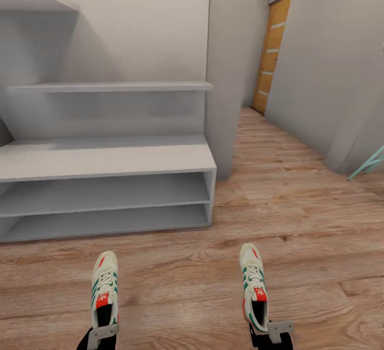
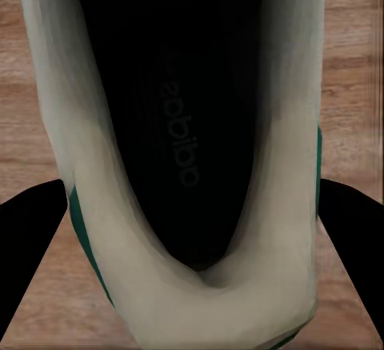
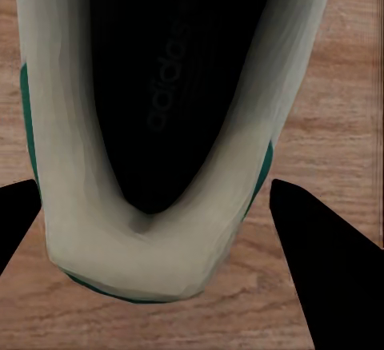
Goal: Pick up the two gym shoes and the two sandals from the corridor floor and place them onto the hallstand (shoe rack) in the corridor, making sure they are on the rack and not on the floor. Arrange them so the two gym shoes are next to each other and the two sandals are next to each other.
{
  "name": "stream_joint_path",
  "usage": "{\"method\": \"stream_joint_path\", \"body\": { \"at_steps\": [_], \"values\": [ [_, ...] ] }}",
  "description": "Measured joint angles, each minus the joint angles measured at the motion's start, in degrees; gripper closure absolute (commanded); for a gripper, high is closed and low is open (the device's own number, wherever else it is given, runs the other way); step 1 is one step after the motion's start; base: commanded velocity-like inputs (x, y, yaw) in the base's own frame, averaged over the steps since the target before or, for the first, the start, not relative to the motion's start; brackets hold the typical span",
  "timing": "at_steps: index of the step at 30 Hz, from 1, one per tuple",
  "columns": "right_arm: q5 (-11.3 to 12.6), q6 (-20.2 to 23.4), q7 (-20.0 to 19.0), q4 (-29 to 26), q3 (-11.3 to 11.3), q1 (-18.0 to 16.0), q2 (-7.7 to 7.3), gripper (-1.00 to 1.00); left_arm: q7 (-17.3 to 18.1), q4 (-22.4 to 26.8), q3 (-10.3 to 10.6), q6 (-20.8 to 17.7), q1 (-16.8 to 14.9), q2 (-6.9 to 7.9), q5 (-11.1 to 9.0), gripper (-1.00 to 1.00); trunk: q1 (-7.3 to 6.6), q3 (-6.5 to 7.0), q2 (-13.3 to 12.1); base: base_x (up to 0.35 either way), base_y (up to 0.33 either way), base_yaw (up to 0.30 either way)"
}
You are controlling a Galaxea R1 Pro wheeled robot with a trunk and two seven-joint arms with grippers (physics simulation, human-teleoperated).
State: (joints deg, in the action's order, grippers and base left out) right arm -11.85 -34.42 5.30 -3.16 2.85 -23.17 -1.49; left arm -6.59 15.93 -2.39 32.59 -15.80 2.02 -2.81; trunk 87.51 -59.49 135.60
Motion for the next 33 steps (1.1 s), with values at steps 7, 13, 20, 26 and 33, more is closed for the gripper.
{"method": "stream_joint_path", "body": {
  "at_steps": [7,13,20,26,33],
  "values": [
    [-0.1,0.0,-0.1,0.1,0.0,0.0,-0.12,1.0,0.0,0.0,-0.1,0.0,0.0,0.0,0.0,1.0,0.0,0.0,0.0,0.0,-0.076,0.004],
    [0.0,0.0,0.0,0.0,0.0,0.0,-0.19,1.0,0.0,0.0,-0.1,-0.1,0.0,0.0,0.2,1.0,0.0,0.0,0.0,0.0,-0.002,0.0],
    [0.0,0.0,0.0,0.0,0.0,0.0,-0.19,1.0,0.4,0.1,0.4,-0.2,-0.1,-0.04,0.6,1.0,0.0,0.0,0.0,0.0,0.0,0.0],
    [0.0,0.0,0.0,0.1,0.0,0.0,-0.44,1.0,2.5,0.3,0.4,-1.4,-0.7,0.21,0.6,1.0,0.0,0.0,0.0,0.0,0.0,0.0],
    [0.0,0.0,0.1,0.3,0.0,0.0,-0.79,1.0,8.9,1.6,0.6,-11.5,-6.8,0.13,3.7,1.0,0.0,0.01,0.0,0.0,0.0,0.0]
  ]
}}
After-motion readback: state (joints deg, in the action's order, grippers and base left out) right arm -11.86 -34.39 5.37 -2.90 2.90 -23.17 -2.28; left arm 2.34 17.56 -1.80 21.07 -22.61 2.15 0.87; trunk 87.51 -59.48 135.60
